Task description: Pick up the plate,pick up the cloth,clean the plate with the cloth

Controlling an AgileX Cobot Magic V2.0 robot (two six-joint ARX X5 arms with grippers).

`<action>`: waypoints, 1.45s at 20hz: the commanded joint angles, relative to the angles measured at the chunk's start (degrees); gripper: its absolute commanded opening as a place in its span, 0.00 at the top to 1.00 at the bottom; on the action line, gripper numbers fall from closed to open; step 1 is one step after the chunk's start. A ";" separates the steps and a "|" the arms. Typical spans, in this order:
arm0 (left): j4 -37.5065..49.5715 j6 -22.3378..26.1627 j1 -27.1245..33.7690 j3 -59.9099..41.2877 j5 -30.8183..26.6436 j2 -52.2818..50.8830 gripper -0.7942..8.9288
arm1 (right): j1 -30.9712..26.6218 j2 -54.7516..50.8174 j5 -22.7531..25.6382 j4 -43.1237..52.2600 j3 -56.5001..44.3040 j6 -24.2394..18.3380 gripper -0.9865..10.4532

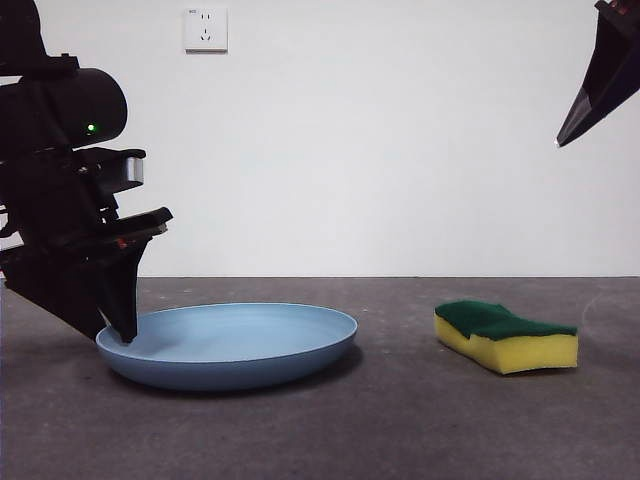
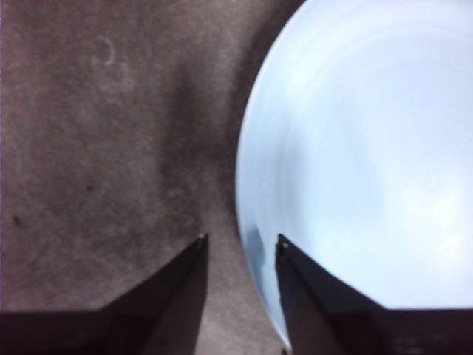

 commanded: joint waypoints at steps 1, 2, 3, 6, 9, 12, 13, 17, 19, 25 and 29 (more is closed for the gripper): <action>0.28 1.03 -0.44 -0.15 0.00 1.05 0.79 | 0.09 0.07 -0.02 0.26 0.26 0.37 0.47; 0.26 1.03 -0.63 -0.15 -0.02 1.22 0.80 | 0.09 0.07 -0.02 0.26 0.26 0.37 0.47; 0.26 1.03 -0.70 -0.15 -0.02 1.29 0.83 | 0.09 0.07 -0.02 0.26 0.26 0.37 0.47; 0.31 1.14 -0.74 -0.15 -0.04 1.31 0.93 | 0.09 0.07 -0.07 0.26 0.26 0.39 0.47; 0.22 1.20 -0.72 -0.15 -0.07 1.18 0.93 | 0.35 0.07 -0.22 0.28 0.26 0.35 0.47; -1.68 1.18 -0.74 0.90 0.00 0.55 0.93 | 2.19 0.37 -0.15 0.24 1.25 0.15 0.47; -3.10 1.29 -0.74 1.86 -0.02 0.11 0.93 | 3.13 0.90 -0.09 0.22 2.21 -0.09 0.47; -7.37 1.75 -0.74 6.93 -0.07 -3.76 0.93 | 8.04 6.34 0.35 -2.05 8.31 -1.38 0.48; -8.61 2.49 -0.74 9.11 -0.11 -6.32 0.93 | 10.40 10.49 2.64 -4.48 11.61 -3.39 0.48; -13.27 4.28 -0.68 13.09 -2.38 -12.81 0.93 | 15.45 23.08 15.34 -6.56 17.05 -8.37 0.50; -14.64 4.28 -0.68 13.09 -3.10 -15.56 0.93 | 15.89 30.32 16.81 -5.73 17.46 -9.88 0.54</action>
